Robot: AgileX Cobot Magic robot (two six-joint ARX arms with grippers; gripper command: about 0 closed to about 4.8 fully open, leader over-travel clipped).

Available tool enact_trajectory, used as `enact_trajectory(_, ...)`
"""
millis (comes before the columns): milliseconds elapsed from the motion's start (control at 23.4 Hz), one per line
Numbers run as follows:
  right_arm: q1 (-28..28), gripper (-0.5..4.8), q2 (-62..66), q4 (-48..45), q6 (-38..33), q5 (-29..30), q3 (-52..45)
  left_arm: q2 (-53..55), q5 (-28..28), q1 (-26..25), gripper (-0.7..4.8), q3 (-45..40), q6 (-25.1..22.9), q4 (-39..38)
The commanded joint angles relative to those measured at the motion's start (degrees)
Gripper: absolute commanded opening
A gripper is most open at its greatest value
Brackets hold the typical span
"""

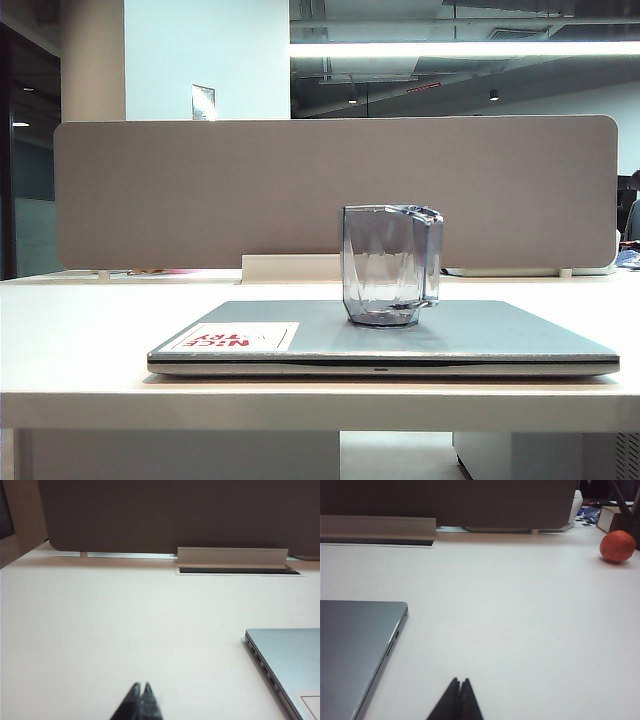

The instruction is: Pick up the water cup and place it on the side of the laptop away from you.

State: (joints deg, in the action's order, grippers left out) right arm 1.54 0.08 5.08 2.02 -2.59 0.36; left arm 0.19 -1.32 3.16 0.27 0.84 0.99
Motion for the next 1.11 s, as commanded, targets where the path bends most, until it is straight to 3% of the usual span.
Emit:
enact_trajectory(43,0.0,-0.01,-0.1,-0.6,0.1,-0.3,-0.3,0.0,0.0,0.0,-0.05,0.2,-0.4,0.3)
enact_trajectory(598,-0.1,-0.01,-0.1,-0.9,-1.0,0.0,-0.3,0.0,0.0,0.0,-0.05,0.2,-0.4,0.4)
enact_trajectory(684,-0.1,-0.01,-0.1,-0.9,-2.2,1.7,-0.3,0.0,0.0,0.0,-0.05,0.2,-0.3,0.4)
enact_trajectory(769,-0.1,-0.01,-0.1,-0.8,-5.1,5.0,-0.3,0.0,-0.6,0.0,-0.05,0.2,3.0,0.6)
enact_trajectory(812,-0.1,-0.01,-0.1,-0.7,-6.1,5.8,-0.3,0.0,-2.5,0.0,-0.06,0.2,7.4,1.6)
enact_trajectory(897,-0.1,-0.01,-0.1,-0.6,-6.5,6.3,-0.3,0.0,-6.5,0.0,-0.06,0.6,9.7,2.6)
enact_trajectory(1111,-0.1,-0.01,-0.1,-0.6,-6.5,6.7,-0.3,0.1,-14.3,0.0,-0.05,4.1,9.7,2.4)
